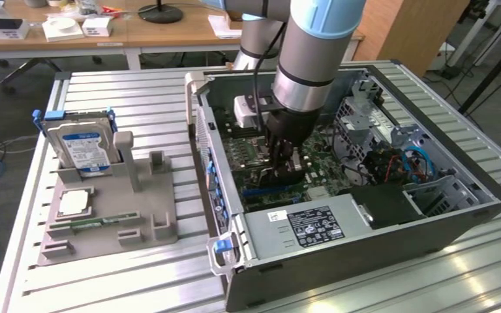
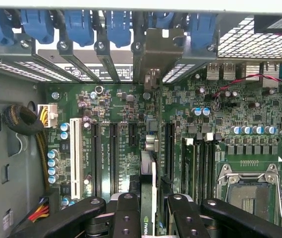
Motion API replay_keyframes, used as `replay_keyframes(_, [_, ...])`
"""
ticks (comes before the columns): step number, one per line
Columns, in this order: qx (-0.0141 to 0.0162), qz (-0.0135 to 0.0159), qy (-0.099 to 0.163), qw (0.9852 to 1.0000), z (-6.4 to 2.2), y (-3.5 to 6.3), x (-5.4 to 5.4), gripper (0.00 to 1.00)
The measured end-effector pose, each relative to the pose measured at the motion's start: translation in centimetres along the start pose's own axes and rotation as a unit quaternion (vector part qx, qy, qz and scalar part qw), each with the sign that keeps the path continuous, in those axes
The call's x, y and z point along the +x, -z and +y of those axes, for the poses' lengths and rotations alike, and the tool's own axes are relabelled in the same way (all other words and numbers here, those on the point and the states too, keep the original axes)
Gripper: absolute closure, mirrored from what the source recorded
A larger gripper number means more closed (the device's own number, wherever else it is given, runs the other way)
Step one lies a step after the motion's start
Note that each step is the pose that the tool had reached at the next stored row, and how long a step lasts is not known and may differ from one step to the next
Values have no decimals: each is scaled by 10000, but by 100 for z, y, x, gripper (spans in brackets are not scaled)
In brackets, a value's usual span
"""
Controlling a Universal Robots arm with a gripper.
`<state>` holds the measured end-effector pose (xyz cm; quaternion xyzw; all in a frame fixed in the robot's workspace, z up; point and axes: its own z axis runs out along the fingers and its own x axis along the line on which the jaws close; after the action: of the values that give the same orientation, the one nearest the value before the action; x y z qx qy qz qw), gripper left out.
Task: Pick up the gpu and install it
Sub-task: 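Insert the gpu into the slot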
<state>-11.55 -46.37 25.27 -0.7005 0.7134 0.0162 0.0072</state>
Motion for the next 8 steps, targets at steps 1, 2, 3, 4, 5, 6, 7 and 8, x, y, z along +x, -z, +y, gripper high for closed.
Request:
replay_keyframes(1, [0, 0, 0, 10000, 1, 0, 0, 74])
replay_keyframes(2, [2, -3, 0, 10000, 1, 9, -1, 74])
replay_keyframes(3, [3, -5, 1, 10000, 2, 23, -1, 74])
replay_keyframes(4, [3, -3, 1, 10000, 2, 38, -1, 74])
replay_keyframes(5, [4, -4, 1, 10000, 2, 41, -1, 74])
replay_keyframes(6, [4, -4, 1, 10000, 3, 41, -1, 74])
replay_keyframes(7, [5, -4, 1, 10000, 3, 41, -2, 74])
replay_keyframes(8, [4, -4, 1, 10000, 4, 41, -3, 74])
